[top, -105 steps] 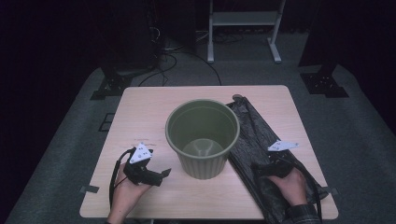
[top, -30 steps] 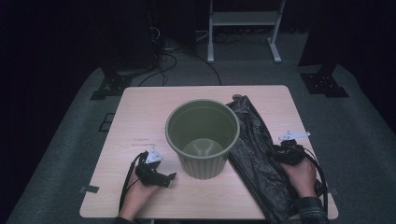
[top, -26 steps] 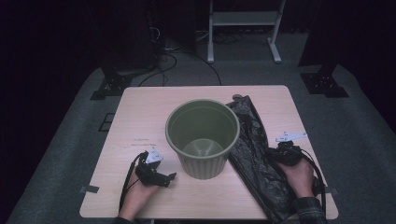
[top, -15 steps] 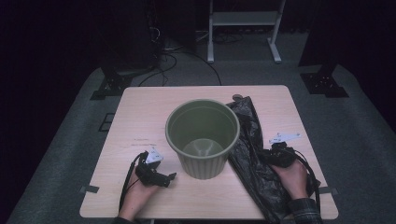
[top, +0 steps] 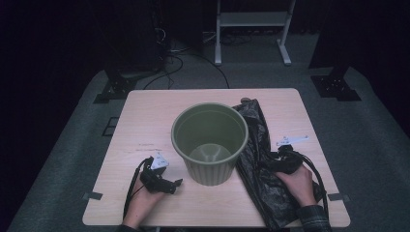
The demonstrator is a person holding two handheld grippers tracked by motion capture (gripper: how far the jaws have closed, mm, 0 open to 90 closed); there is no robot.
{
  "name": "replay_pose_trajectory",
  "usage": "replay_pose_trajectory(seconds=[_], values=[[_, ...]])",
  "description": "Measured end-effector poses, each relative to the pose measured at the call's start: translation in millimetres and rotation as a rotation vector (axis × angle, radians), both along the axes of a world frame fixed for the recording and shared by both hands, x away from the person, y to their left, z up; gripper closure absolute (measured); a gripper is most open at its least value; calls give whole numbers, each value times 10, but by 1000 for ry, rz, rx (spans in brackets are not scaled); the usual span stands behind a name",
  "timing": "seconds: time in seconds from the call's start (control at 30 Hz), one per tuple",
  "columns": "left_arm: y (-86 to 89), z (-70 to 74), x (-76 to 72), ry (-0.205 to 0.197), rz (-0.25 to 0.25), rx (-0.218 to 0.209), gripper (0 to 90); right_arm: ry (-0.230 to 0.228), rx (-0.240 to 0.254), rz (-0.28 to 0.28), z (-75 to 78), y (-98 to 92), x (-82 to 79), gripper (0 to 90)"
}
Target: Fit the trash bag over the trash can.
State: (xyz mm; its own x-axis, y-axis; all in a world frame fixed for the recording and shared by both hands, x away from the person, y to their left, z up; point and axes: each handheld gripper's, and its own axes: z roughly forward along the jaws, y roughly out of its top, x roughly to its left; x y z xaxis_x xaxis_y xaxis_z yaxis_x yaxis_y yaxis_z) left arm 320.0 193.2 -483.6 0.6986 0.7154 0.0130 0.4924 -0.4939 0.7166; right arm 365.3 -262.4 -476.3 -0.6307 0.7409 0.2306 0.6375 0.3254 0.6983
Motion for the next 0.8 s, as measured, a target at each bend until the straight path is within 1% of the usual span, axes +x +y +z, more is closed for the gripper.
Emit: replay_pose_trajectory(seconds=[0.03, 0.07, 0.17, 0.2, 0.23, 0.27, 0.3, 0.37, 0.4, 0.47, 0.5, 0.6, 0.73, 0.77, 0.8], values=[[0, 0, 0, 0, 0, 0, 0, 0, 0, 0, 0, 0, 0, 298], [0, 0, -1, 0, 0, 0, 0, 3, -6, 12, 2, 52, 7, 275], [1, 0, -1, 0, 0, 0, 0, -2, -10, 22, 0, 104, 12, 265], [1, 0, -2, 0, 0, 0, 0, -5, -14, 32, -1, 173, 18, 261], [1, 0, -2, 0, 0, 1, 0, -7, -15, 37, -2, 203, 22, 257], [1, 0, -2, 0, 0, 1, 0, -7, -15, 37, -2, 203, 22, 257], [2, 0, -4, -1, 0, 0, 0, -8, -19, 43, 0, 267, 28, 253], [2, 0, -4, -1, -1, 0, 0, -13, -26, 48, -1, 332, 36, 241], [2, 0, -4, -1, -1, 0, 0, -13, -26, 48, -1, 332, 36, 241], [3, 0, -5, -1, -1, 0, 0, -19, -30, 52, -3, 394, 44, 235], [3, 0, -6, 0, -1, 0, 0, -21, -31, 45, -6, 447, 51, 219], [3, 0, -7, 0, -1, 0, 0, -25, -28, 35, -12, 501, 61, 200], [3, 0, -6, -1, -1, 0, 0, -36, -25, 32, -22, 563, 63, 198], [3, -1, -7, 0, -1, 0, 0, -54, -45, 27, -28, 614, 52, 198], [3, -1, -7, 0, 0, 0, 0, -54, -45, 27, -28, 614, 52, 198]])
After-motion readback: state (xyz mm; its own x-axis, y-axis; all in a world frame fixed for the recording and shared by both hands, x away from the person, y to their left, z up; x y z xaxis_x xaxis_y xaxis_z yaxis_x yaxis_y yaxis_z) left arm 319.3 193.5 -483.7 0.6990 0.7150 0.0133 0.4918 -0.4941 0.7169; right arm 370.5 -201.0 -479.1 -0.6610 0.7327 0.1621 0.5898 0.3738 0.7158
